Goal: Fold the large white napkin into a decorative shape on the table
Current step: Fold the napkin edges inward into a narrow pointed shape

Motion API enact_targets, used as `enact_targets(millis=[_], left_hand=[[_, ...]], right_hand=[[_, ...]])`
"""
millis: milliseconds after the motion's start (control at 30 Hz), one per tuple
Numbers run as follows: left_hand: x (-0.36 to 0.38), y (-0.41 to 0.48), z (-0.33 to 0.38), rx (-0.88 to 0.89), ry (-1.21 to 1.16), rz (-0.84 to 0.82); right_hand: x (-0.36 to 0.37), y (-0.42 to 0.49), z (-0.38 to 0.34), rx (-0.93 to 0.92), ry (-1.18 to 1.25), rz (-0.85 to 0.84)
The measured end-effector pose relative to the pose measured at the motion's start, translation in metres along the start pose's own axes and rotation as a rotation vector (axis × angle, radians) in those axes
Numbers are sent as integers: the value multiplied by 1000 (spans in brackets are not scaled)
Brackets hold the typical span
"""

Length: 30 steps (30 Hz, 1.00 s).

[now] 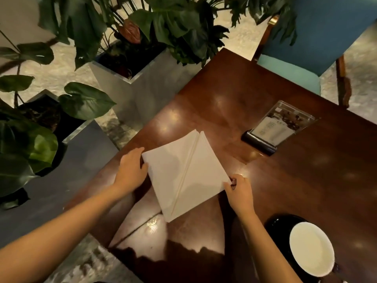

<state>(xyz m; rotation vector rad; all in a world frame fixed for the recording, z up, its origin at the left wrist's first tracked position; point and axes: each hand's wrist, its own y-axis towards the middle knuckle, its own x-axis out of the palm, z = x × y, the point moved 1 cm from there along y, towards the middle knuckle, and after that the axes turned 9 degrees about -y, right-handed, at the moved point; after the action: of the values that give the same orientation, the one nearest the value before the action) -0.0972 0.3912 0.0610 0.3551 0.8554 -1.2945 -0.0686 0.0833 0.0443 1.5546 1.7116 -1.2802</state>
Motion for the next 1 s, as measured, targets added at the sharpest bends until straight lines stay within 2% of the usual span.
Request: enact_targets(millis=[100, 200, 333, 500, 733, 833, 933, 1000], left_hand=[[0, 32, -5, -155, 10, -134], [-4, 55, -1, -226, -37, -198], [-16, 68, 3, -310, -165, -373], [-29, 67, 1, -366, -56, -523], [-28, 58, -8, -433, -256, -546], [-26, 54, -8, -447, -375, -485], [-27, 52, -5, -450, -502, -450], [-31, 50, -1, -454, -583, -430]], right_hand=[[-3, 4, 0, 77, 5, -34], [-5, 7, -3, 114, -39, -81], [-7, 6, -5, 173, -157, -144], [-9, 3, -4, 196, -137, -218], [-11, -7, -2, 169, -14, -177], [-13, -8, -2, 255, 131, -252], [-19, -9, -2, 409, 395, -364], [-23, -9, 0, 452, 514, -355]])
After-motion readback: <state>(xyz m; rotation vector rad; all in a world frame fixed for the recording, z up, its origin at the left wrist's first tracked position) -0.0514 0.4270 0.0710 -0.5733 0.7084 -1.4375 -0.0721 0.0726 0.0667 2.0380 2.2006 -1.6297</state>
